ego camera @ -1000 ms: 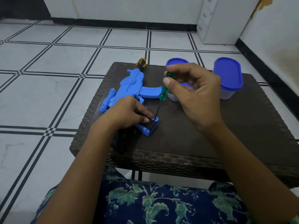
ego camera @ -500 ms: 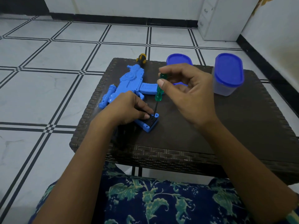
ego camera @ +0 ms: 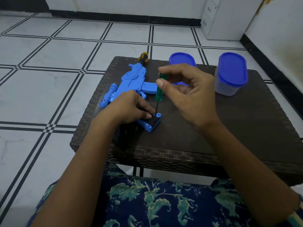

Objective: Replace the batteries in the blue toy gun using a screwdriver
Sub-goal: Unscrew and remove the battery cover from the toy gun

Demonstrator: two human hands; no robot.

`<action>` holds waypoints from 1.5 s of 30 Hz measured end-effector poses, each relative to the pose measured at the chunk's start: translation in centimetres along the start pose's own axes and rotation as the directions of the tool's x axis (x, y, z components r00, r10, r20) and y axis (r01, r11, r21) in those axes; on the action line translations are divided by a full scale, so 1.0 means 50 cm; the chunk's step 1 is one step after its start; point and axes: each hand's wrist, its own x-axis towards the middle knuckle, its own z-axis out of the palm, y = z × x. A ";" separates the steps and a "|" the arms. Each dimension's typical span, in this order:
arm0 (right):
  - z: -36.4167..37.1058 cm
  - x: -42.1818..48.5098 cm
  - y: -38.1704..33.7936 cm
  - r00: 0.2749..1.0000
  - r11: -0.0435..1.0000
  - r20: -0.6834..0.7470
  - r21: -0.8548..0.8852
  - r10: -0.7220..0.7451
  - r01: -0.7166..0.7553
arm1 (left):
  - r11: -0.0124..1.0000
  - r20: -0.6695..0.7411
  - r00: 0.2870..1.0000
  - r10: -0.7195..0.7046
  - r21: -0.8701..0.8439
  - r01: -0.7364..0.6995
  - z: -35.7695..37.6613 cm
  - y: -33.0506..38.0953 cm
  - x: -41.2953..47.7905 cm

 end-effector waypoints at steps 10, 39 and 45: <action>0.008 -0.004 -0.006 0.990 0.995 0.127 -0.078 -0.057 0.068 | 1.000 -0.037 0.999 0.013 0.022 -0.012 0.004 -0.003 0.001; -0.114 0.027 0.047 0.968 0.968 -0.251 -0.247 -0.015 -0.049 | 0.991 -0.020 1.000 0.016 0.134 -0.013 0.005 -0.001 0.006; -0.154 -0.009 0.091 0.935 0.951 -0.304 -0.188 0.182 -0.246 | 0.952 -0.042 0.997 0.072 0.302 -0.056 0.043 0.026 0.010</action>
